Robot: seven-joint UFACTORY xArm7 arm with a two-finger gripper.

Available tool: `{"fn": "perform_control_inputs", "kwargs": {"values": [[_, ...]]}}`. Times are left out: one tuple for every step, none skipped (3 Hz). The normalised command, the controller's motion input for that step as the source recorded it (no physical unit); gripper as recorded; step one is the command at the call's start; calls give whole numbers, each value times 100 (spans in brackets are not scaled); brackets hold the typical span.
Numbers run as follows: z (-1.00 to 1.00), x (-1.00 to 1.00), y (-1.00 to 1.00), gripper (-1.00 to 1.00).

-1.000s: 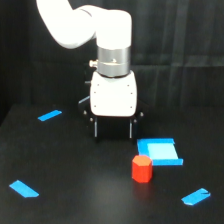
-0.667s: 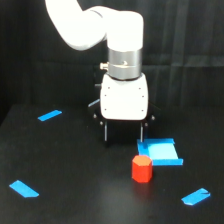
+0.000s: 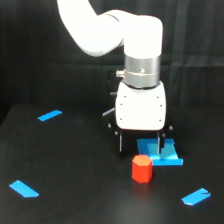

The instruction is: Pick up the red object from the table

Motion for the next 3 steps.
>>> {"fn": "perform_control_inputs", "kwargs": {"values": [[-16, 4, -69, 98], [-5, -38, -33, -12], [-13, -23, -23, 16]]}}
